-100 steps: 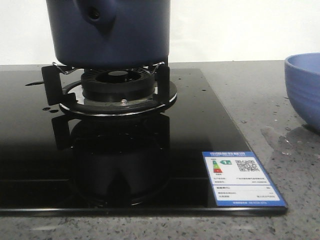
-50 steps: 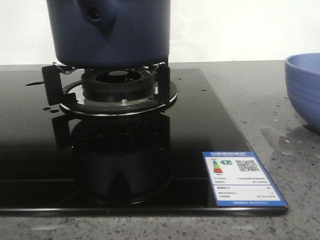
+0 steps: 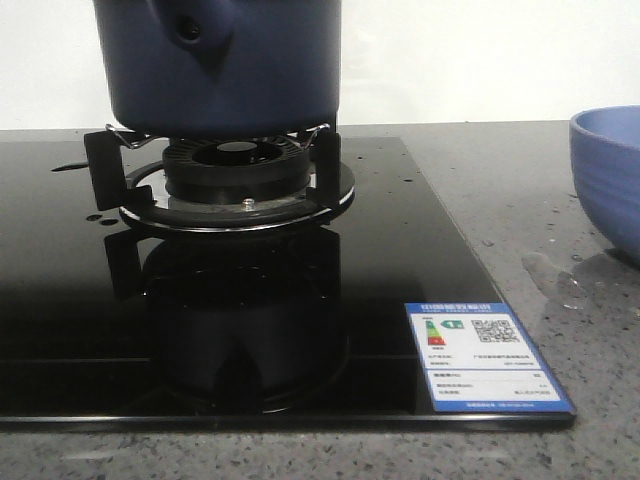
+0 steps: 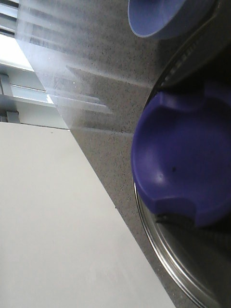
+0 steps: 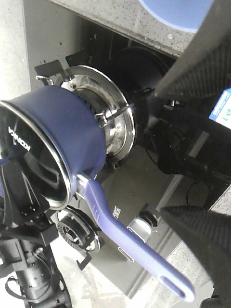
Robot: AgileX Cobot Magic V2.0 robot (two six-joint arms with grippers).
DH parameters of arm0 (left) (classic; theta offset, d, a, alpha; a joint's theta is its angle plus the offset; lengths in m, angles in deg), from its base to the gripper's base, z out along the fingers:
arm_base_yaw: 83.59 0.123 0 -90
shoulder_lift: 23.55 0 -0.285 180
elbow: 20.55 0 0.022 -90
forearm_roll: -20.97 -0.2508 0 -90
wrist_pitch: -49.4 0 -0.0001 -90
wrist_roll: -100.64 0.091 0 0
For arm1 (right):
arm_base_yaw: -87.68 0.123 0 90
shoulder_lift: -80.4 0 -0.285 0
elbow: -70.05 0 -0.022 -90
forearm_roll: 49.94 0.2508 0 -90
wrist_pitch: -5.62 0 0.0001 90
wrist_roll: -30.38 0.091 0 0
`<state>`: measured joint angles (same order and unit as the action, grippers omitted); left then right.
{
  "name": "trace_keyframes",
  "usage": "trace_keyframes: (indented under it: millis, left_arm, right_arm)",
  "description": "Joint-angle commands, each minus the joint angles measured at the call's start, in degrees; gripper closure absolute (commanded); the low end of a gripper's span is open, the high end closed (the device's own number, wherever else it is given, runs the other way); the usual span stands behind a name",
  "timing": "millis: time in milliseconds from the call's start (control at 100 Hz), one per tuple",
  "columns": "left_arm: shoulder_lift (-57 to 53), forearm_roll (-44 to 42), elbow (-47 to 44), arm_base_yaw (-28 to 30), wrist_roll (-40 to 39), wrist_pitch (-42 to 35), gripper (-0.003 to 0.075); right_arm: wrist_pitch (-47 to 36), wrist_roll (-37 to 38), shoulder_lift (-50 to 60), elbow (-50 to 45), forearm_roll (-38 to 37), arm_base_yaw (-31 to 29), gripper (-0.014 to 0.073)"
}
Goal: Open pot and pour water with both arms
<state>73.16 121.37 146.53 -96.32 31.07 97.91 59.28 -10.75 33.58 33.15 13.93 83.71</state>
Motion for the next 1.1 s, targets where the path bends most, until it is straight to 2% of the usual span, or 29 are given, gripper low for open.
trace_keyframes:
  millis: [0,260,470,550,680,800,900,980,1090]
  left_arm:
    - [-4.9,6.2,2.8,1.2,-0.1,3.9,0.0501]
    - [-13.2,2.4,2.9,7.3,-9.4,3.6,0.0500]
    - [-21.9,-9.3,2.7,9.9,-21.6,-1.4,0.0498]
    - [-25.4,-12.8,1.8,9.9,-24.7,-3.6,0.0498]
    - [-31.1,-13.2,-1.1,9.9,-26.8,-7.8,0.0498]
    - [-35.6,-13.2,-4.2,9.9,-27.0,-11.4,0.0498]
    - [-38.5,-13.1,-6.5,9.4,-28.1,-13.8,0.0498]
    - [-40.0,-12.9,-8.0,8.7,-28.5,-15.2,0.0498]
    - [-41.3,-12.9,-9.1,7.4,-28.5,-15.3,0.0498]
  right_arm:
    - [-1.9,-0.8,0.2,2.1,3.2,0.1,0.0165]
    - [-6.9,-0.8,-0.3,2.1,3.2,0.1,0.0165]
    - [-11.5,0.4,-5.0,2.8,2.3,-0.2,0.0165]
    - [-11.6,4.0,-8.1,5.9,-5.2,-0.8,0.0165]
    - [-8.1,20.4,-13.8,14.9,-21.6,-3.4,0.0165]
    - [2.5,32.9,-18.4,22.8,-37.7,-6.1,0.0165]
    - [12.7,37.0,-22.0,26.0,-49.4,-7.0,0.0165]
    - [15.9,38.1,-24.1,25.2,-52.7,-7.0,0.0165]
    - [13.9,38.1,-25.2,22.0,-52.2,-7.0,0.0165]
